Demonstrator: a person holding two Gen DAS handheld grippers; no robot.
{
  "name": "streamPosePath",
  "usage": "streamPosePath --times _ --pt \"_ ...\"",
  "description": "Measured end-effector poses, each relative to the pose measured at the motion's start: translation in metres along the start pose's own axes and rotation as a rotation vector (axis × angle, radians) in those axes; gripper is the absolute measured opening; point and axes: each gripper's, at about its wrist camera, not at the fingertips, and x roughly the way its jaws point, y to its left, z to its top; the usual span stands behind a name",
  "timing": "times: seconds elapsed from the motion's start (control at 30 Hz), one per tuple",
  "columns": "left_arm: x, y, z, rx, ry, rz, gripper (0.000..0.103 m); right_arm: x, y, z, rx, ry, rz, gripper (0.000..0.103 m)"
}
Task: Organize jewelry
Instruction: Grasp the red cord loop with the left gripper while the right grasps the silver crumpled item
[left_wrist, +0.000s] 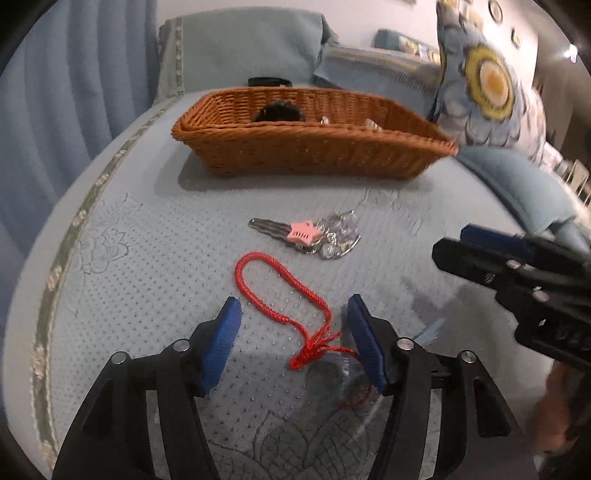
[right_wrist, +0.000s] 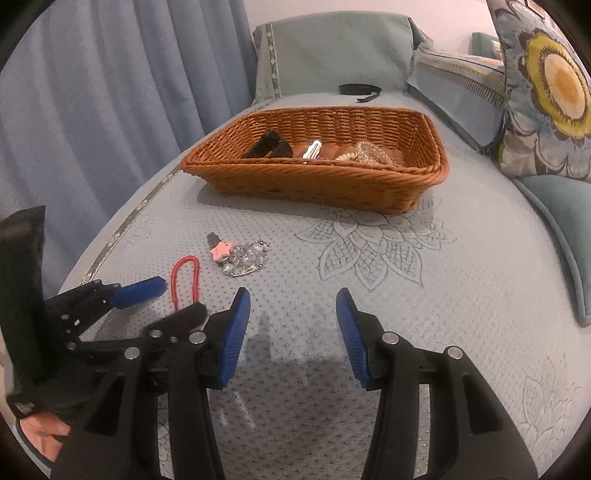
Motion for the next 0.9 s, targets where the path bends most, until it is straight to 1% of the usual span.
streamPosePath --times 0.03,0.1,0.17,0.27,0.37,0.43,0.5,0.67,0.73,0.9 --pt "-0.001 0.001 -0.001 -0.001 -0.001 0.009 0.053 0.0 0.0 0.0 0.001 0.002 0.004 0.045" --pt "-0.002 0.008 -0.002 -0.016 0.004 0.009 0.042 0.001 0.001 0.003 -0.007 0.001 0.007 0.045" --pt "-0.006 0.016 -0.005 -0.019 0.007 0.015 0.034 0.002 0.006 0.009 -0.038 -0.006 0.009 0.045" --pt "-0.013 0.025 -0.01 -0.031 0.009 0.016 0.026 0.01 0.012 0.019 -0.097 0.003 0.025 0.045" --pt "-0.014 0.04 -0.01 -0.078 0.012 -0.01 0.019 0.029 0.009 0.029 -0.095 0.053 0.083 0.045" --pt "-0.013 0.044 -0.008 -0.1 0.011 -0.03 0.019 0.042 0.005 0.037 -0.071 0.078 0.108 0.045" --pt "-0.013 0.044 -0.009 -0.096 0.007 -0.031 0.019 0.056 0.002 0.047 -0.06 0.1 0.144 0.045" --pt "-0.013 0.045 -0.01 -0.102 0.005 -0.041 0.019 0.079 0.009 0.065 -0.088 0.157 0.216 0.045" --pt "-0.013 0.046 -0.01 -0.11 0.005 -0.05 0.019 0.085 0.014 0.061 -0.115 0.2 0.246 0.045" --pt "-0.013 0.045 -0.01 -0.111 0.005 -0.053 0.019 0.067 0.028 0.038 -0.212 0.227 0.279 0.045"
